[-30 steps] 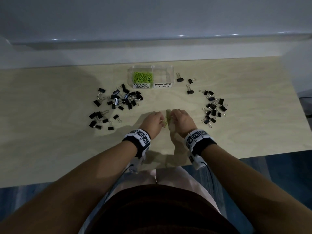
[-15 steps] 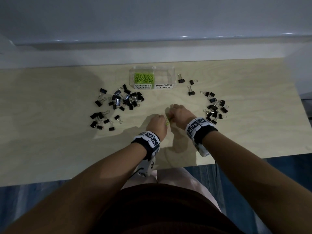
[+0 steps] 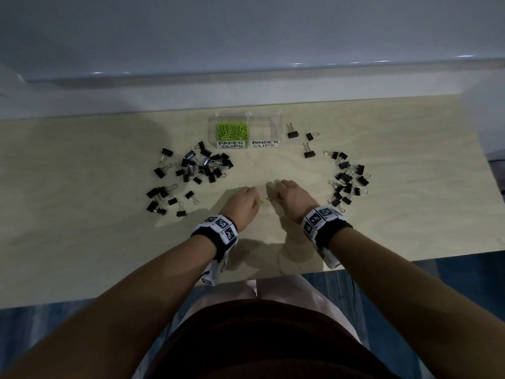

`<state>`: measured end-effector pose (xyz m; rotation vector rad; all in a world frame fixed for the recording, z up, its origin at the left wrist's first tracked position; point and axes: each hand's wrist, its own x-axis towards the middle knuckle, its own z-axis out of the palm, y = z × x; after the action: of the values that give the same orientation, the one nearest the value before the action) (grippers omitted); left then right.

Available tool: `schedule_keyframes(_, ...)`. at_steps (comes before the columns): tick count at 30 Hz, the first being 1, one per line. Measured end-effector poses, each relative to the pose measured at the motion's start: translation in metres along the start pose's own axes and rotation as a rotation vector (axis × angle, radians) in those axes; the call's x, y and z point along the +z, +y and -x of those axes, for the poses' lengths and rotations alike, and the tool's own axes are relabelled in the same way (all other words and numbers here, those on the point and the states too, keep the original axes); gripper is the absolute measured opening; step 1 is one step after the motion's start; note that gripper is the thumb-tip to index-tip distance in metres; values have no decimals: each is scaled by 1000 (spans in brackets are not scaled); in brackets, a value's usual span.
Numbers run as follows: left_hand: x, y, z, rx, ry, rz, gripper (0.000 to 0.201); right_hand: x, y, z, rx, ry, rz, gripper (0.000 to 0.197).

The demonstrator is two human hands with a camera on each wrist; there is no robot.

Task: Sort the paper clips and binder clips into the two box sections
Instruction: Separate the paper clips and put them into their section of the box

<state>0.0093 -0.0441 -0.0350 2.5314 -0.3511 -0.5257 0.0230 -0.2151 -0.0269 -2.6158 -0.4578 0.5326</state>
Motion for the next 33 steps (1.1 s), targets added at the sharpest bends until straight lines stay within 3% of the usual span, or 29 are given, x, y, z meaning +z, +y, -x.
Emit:
schedule_keyframes(8, -26, -15, -5, -46, 75, 69, 8, 5, -12, 2, -5, 75, 36, 20)
schedule_keyframes(15, -112, -2, -65, -89, 332, 79, 12, -6, -21, -1, -88, 130, -12, 19)
schedule_keyframes(17, -128, -6, -80, -94, 321, 45, 14, -7, -23, 0, -92, 148, -11, 9)
schedule_keyframes(20, -137, -16, -84, -55, 266, -76, 27, -7, -22, -2, -98, 176, -65, 16)
schedule_keyframes(22, -131, -21, -70, -34, 299, -120, 31, -6, -18, -3, -70, 202, -82, 9)
schedule_keyframes(24, -107, -26, -50, -8, 268, -97, 27, -3, -12, -6, -12, 231, -114, 16)
schedule_keyframes(27, -50, -15, -16, -16, 34, 24, 20, -1, -7, -6, -2, 323, -189, 24)
schedule_keyframes(29, -17, -2, -4, -52, -88, 54, 25, 0, -4, -4, 30, 306, -215, 13)
schedule_keyframes(33, 8, 4, -6, -102, -76, 35, 19, 6, -2, -3, 177, 239, -226, 15)
